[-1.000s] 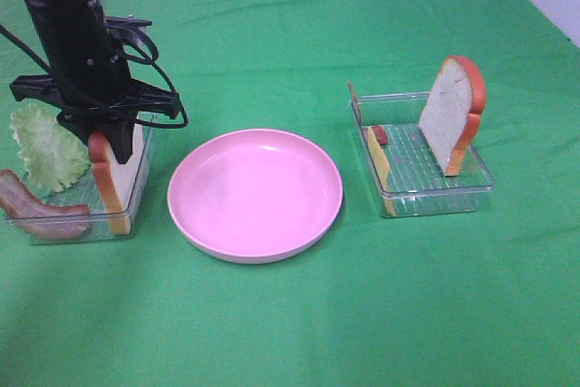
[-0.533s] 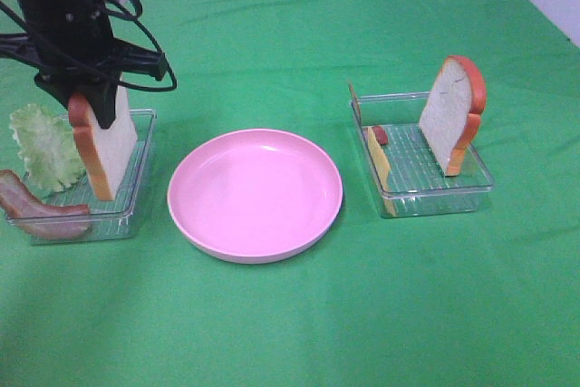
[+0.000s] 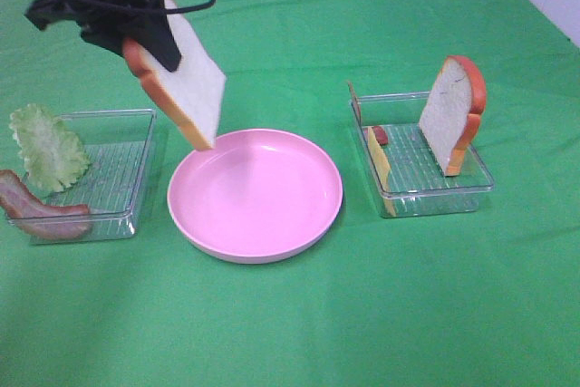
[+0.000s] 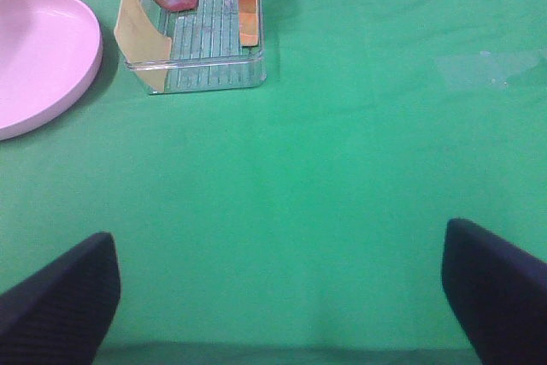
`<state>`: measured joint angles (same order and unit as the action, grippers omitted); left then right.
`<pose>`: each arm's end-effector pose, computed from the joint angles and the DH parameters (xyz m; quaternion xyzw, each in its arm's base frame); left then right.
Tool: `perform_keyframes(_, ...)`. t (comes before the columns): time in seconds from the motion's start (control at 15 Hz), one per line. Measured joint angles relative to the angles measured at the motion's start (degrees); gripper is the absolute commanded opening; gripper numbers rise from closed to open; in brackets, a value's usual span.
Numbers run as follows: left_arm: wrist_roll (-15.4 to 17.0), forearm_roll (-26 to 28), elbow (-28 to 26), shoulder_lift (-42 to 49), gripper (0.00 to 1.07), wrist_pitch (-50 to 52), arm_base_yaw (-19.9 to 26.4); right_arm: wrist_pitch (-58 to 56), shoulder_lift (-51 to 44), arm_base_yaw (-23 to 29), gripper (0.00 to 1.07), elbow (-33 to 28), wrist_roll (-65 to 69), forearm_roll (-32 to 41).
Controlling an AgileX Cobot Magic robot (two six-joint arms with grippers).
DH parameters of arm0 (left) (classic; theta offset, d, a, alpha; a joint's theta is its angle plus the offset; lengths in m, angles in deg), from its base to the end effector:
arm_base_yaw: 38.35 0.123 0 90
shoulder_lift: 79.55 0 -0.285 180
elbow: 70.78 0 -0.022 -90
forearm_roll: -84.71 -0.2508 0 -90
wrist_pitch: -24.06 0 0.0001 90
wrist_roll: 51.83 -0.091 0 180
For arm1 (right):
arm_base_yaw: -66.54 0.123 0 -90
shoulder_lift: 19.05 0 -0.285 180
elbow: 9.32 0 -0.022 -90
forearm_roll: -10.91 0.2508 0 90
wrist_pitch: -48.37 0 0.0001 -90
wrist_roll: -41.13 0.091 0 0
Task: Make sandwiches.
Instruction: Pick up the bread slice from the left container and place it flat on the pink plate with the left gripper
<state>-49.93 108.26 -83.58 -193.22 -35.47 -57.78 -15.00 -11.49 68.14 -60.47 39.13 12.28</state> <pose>0.3635 -0.1615 0.2790 0.0758 0.9644 -0.2185 0.1284 -0.0026 0.0019 0.2612 -0.0280 0.8744 0.0103 0.4842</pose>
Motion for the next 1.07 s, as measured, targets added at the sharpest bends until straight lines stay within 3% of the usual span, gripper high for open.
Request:
perform_keyframes(0.07,-2.8,3.2,1.8,-0.1,0.00,1.0,0.1,0.0,0.0,0.0,0.99,0.0,0.0,0.0)
perform_keyframes(0.27,-17.8,20.5,12.9,-0.6,0.00,6.6,2.3,0.0,0.0,0.0,0.99,0.0,0.0,0.0)
perform_keyframes(0.4,-27.2,26.6,15.0,-2.7,0.00,7.6,3.0,0.0,0.0,0.0,0.99,0.0,0.0,0.0)
perform_keyframes(0.53,-32.9,35.5,15.1,-7.3,0.00,7.6,3.0,0.0,0.0,0.0,0.99,0.0,0.0,0.0)
perform_keyframes(0.87,-33.5,41.4,15.1,-10.9,0.00,9.6,3.0,0.0,0.0,0.0,0.99,0.0,0.0,0.0)
perform_keyframes(1.07,-32.3,42.1,15.1,-12.1,0.00,10.9,2.8,0.0,0.0,0.0,0.99,0.0,0.0,0.0)
